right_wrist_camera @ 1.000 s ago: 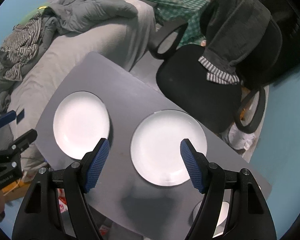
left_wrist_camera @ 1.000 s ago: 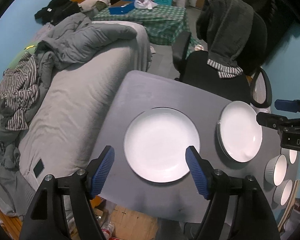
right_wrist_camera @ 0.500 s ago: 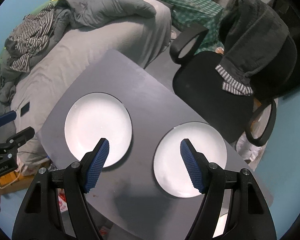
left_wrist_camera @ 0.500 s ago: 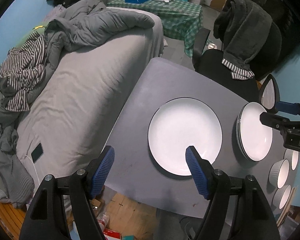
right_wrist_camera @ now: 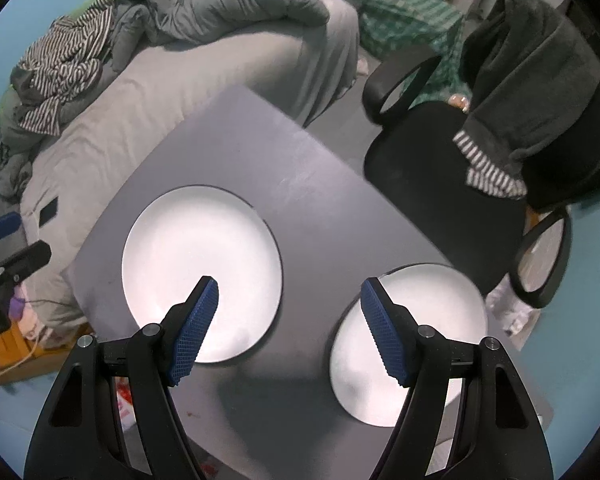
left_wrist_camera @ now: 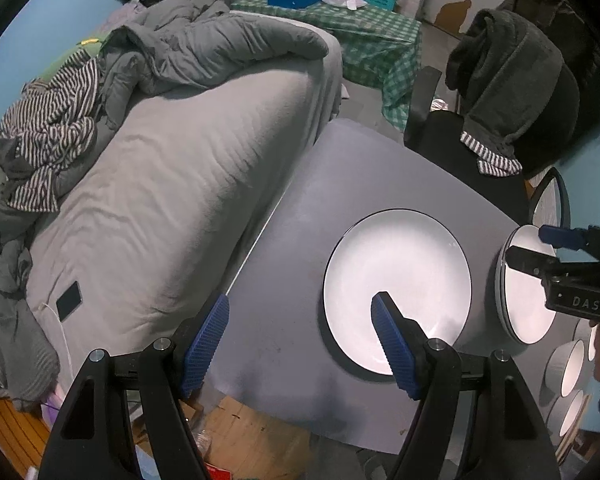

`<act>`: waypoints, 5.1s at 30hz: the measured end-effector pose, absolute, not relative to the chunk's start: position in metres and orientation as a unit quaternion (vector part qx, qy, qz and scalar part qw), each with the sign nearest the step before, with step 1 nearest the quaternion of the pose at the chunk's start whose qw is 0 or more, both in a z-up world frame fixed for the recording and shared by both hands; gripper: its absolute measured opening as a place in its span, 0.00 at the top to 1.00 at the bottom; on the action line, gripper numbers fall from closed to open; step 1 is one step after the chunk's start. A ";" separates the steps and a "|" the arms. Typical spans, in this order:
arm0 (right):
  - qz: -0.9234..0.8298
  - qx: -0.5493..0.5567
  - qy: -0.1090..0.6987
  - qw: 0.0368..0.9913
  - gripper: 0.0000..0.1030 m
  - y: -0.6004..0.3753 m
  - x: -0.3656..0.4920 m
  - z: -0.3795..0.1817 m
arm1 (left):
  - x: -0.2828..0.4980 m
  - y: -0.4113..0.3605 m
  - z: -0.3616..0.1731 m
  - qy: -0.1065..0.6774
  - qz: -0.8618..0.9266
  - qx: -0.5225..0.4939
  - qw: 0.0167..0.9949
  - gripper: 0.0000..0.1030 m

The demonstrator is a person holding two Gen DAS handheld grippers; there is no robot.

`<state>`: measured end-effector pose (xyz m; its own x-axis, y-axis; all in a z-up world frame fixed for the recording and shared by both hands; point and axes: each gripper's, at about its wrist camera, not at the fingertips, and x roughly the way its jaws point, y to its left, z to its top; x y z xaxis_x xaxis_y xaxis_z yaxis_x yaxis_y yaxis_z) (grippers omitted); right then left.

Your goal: Organize plates and bowls

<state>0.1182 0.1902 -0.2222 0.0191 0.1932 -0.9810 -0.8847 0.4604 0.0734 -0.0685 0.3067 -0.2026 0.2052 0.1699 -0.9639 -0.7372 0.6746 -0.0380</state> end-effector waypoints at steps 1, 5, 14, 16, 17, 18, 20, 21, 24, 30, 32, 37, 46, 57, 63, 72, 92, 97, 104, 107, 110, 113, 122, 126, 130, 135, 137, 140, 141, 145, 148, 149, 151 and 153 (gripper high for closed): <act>0.417 -0.305 0.565 0.643 0.29 0.191 0.120 -0.227 | -0.068 0.308 -0.205 0.548 0.311 -0.260 0.732 0.27; 0.418 -0.299 0.574 0.637 0.29 0.196 0.124 -0.241 | -0.067 0.312 -0.212 0.545 0.313 -0.261 0.733 0.27; 0.427 -0.305 0.575 0.628 0.29 0.208 0.125 -0.261 | -0.058 0.317 -0.236 0.560 0.299 -0.256 0.729 0.27; 0.427 -0.316 0.572 0.625 0.29 0.212 0.123 -0.267 | -0.054 0.317 -0.245 0.569 0.293 -0.253 0.726 0.27; 0.428 -0.322 0.571 0.623 0.29 0.214 0.122 -0.270 | -0.052 0.317 -0.249 0.572 0.291 -0.253 0.724 0.27; 0.430 -0.327 0.570 0.619 0.29 0.216 0.121 -0.274 | -0.051 0.317 -0.252 0.573 0.289 -0.255 0.723 0.27; 0.430 -0.332 0.572 0.614 0.29 0.218 0.120 -0.280 | -0.049 0.318 -0.262 0.577 0.286 -0.258 0.720 0.27; 0.431 -0.334 0.574 0.611 0.29 0.219 0.119 -0.283 | -0.049 0.318 -0.266 0.579 0.285 -0.259 0.719 0.27; 0.432 -0.343 0.574 0.605 0.29 0.222 0.117 -0.292 | -0.048 0.318 -0.278 0.582 0.278 -0.269 0.715 0.27; 0.427 -0.331 0.594 0.596 0.29 0.223 0.115 -0.306 | -0.049 0.321 -0.298 0.591 0.266 -0.298 0.701 0.29; 0.426 -0.328 0.598 0.594 0.29 0.223 0.114 -0.310 | -0.049 0.322 -0.304 0.594 0.263 -0.308 0.695 0.34; 0.425 -0.320 0.611 0.586 0.39 0.223 0.112 -0.315 | -0.048 0.321 -0.311 0.596 0.256 -0.324 0.689 0.43; 0.410 -0.305 0.639 0.575 0.69 0.220 0.113 -0.325 | -0.047 0.326 -0.322 0.607 0.239 -0.339 0.678 0.59; 0.406 -0.292 0.658 0.563 0.74 0.219 0.118 -0.330 | -0.042 0.323 -0.323 0.597 0.213 -0.379 0.675 0.82; 0.411 -0.284 0.665 0.556 0.76 0.217 0.121 -0.331 | -0.043 0.322 -0.323 0.596 0.206 -0.378 0.678 0.84; 0.403 -0.271 0.681 0.548 0.79 0.215 0.125 -0.331 | -0.038 0.325 -0.323 0.596 0.203 -0.385 0.675 0.84; 0.391 -0.240 0.696 0.552 0.81 0.204 0.123 -0.325 | -0.040 0.316 -0.317 0.606 0.197 -0.378 0.671 0.84; 0.389 -0.237 0.696 0.555 0.82 0.196 0.126 -0.321 | -0.039 0.310 -0.312 0.608 0.191 -0.374 0.673 0.84; 0.386 -0.242 0.692 0.559 0.82 0.185 0.129 -0.305 | -0.036 0.300 -0.295 0.606 0.180 -0.366 0.683 0.84; 0.384 -0.243 0.692 0.561 0.82 0.180 0.131 -0.299 | -0.034 0.296 -0.287 0.605 0.176 -0.362 0.687 0.84; 0.384 -0.242 0.691 0.563 0.82 0.174 0.134 -0.292 | -0.028 0.291 -0.279 0.605 0.170 -0.358 0.691 0.84; 0.383 -0.239 0.691 0.565 0.82 0.167 0.139 -0.287 | -0.021 0.285 -0.274 0.606 0.167 -0.349 0.695 0.84; 0.371 -0.212 0.696 0.577 0.82 0.136 0.162 -0.275 | 0.002 0.260 -0.260 0.608 0.144 -0.331 0.707 0.84; 0.363 -0.197 0.701 0.581 0.81 0.117 0.176 -0.272 | 0.020 0.250 -0.256 0.610 0.128 -0.326 0.711 0.84; 0.356 -0.188 0.702 0.587 0.81 0.102 0.186 -0.270 | 0.040 0.239 -0.255 0.616 0.118 -0.314 0.713 0.84; 0.343 -0.171 0.708 0.593 0.81 0.081 0.199 -0.270 | 0.061 0.226 -0.253 0.621 0.107 -0.303 0.715 0.84; 0.338 -0.165 0.710 0.594 0.81 0.072 0.205 -0.269 | 0.070 0.220 -0.253 0.623 0.102 -0.299 0.715 0.84; 0.332 -0.158 0.712 0.598 0.81 0.059 0.215 -0.269 | 0.082 0.212 -0.253 0.627 0.096 -0.294 0.715 0.84; 0.330 -0.157 0.712 0.599 0.81 0.056 0.218 -0.269 | 0.086 0.209 -0.253 0.628 0.094 -0.291 0.715 0.84; 0.324 -0.154 0.713 0.603 0.81 0.042 0.230 -0.269 | 0.101 0.198 -0.256 0.636 0.089 -0.280 0.713 0.84; 0.323 -0.156 0.712 0.603 0.81 0.036 0.237 -0.270 | 0.108 0.193 -0.258 0.639 0.086 -0.279 0.711 0.84; 0.323 -0.156 0.712 0.604 0.81 0.034 0.239 -0.270 | 0.111 0.193 -0.258 0.640 0.086 -0.280 0.710 0.84; 0.323 -0.155 0.713 0.604 0.81 0.030 0.244 -0.271 | 0.115 0.192 -0.260 0.641 0.085 -0.280 0.709 0.84; 0.322 -0.153 0.713 0.604 0.81 0.026 0.248 -0.273 | 0.120 0.190 -0.262 0.644 0.086 -0.279 0.707 0.84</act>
<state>0.2482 0.0264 -0.2726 -0.2243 0.1708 -0.9594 -0.6073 0.7455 0.2747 0.1196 0.1896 -0.2615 0.1566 -0.2380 -0.9586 -0.4803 0.8297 -0.2844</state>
